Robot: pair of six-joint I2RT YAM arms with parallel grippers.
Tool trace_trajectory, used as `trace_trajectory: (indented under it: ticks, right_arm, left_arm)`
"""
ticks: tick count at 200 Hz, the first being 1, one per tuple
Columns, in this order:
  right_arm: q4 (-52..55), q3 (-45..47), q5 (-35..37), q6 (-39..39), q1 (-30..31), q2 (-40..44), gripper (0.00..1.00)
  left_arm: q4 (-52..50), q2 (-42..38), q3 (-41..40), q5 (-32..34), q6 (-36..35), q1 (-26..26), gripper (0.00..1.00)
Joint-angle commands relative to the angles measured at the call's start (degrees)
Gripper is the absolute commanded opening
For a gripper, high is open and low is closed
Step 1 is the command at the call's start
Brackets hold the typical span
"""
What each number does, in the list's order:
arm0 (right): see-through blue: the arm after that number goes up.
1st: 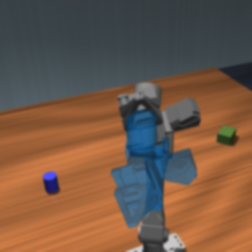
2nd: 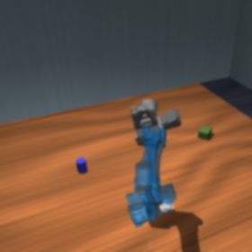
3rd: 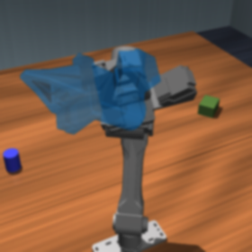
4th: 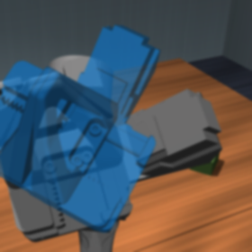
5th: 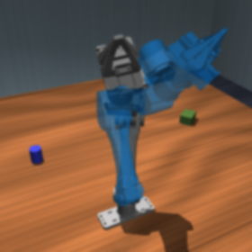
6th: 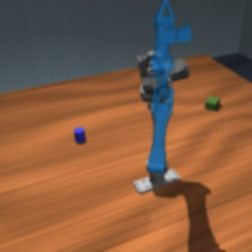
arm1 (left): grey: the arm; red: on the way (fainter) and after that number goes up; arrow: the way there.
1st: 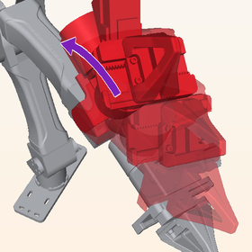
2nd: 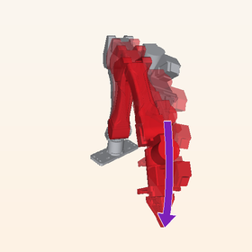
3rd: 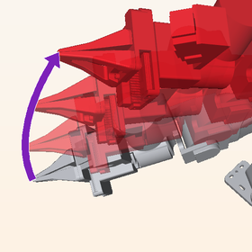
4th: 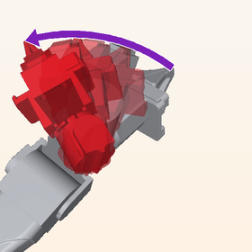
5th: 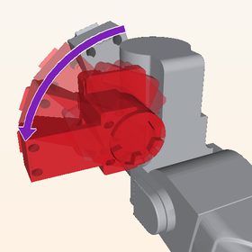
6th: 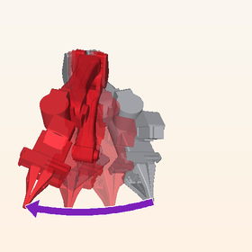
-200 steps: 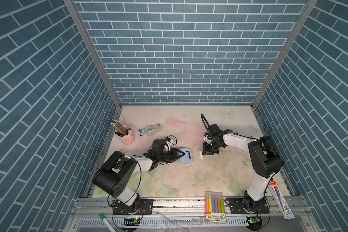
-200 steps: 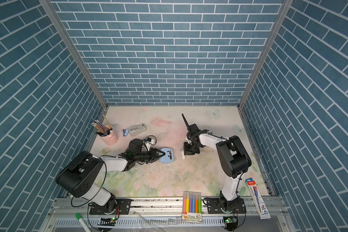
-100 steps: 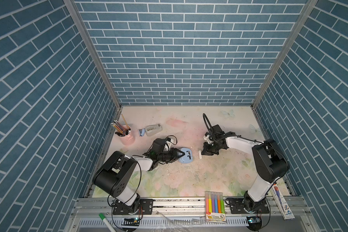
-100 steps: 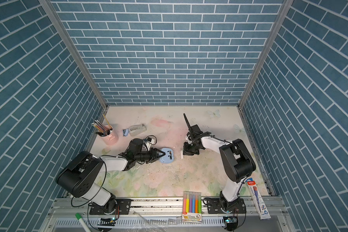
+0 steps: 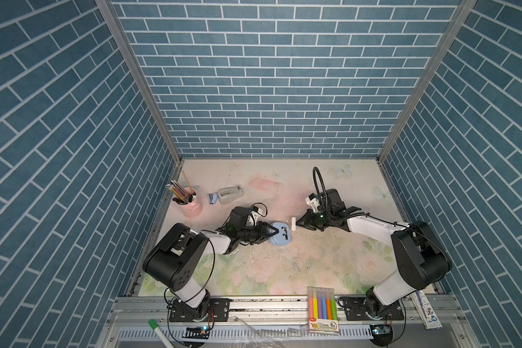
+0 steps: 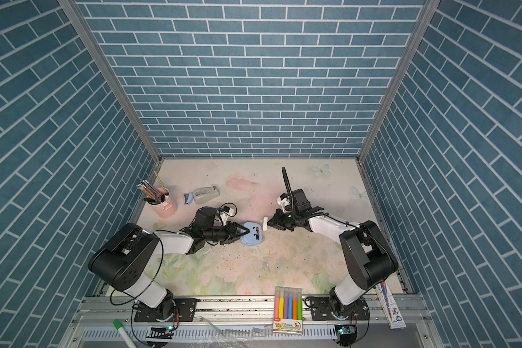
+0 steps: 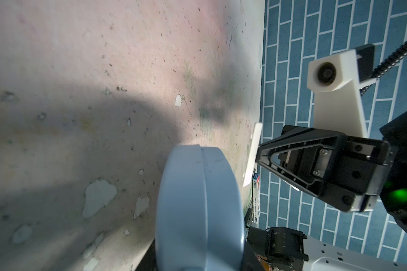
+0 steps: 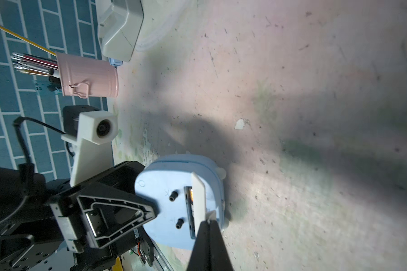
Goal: Insert the battery into the alarm
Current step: Install the cover on the alarm.
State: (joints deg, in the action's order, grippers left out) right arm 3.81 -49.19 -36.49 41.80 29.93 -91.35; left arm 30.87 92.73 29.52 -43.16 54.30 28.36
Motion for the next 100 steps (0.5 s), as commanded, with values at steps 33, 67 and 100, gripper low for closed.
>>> trace_trajectory:
  ticks: [33, 67, 100]
  right_arm:
    - [-1.68, -1.63, -2.67, 0.39, 1.91, -3.2, 0.0]
    - [-1.99, -0.5, -3.55, 0.3, 3.05, -2.92, 0.0]
    - [-1.89, 0.64, -4.19, 0.39, 3.03, -2.42, 0.0]
  left_arm:
    - [-9.38, 1.84, 1.57, 1.41, -3.83, -0.49, 0.0]
    - [-9.37, 2.79, 1.86, 0.78, -4.05, -1.01, 0.0]
    - [-9.26, 3.33, 2.12, 0.09, -4.17, -1.13, 0.0]
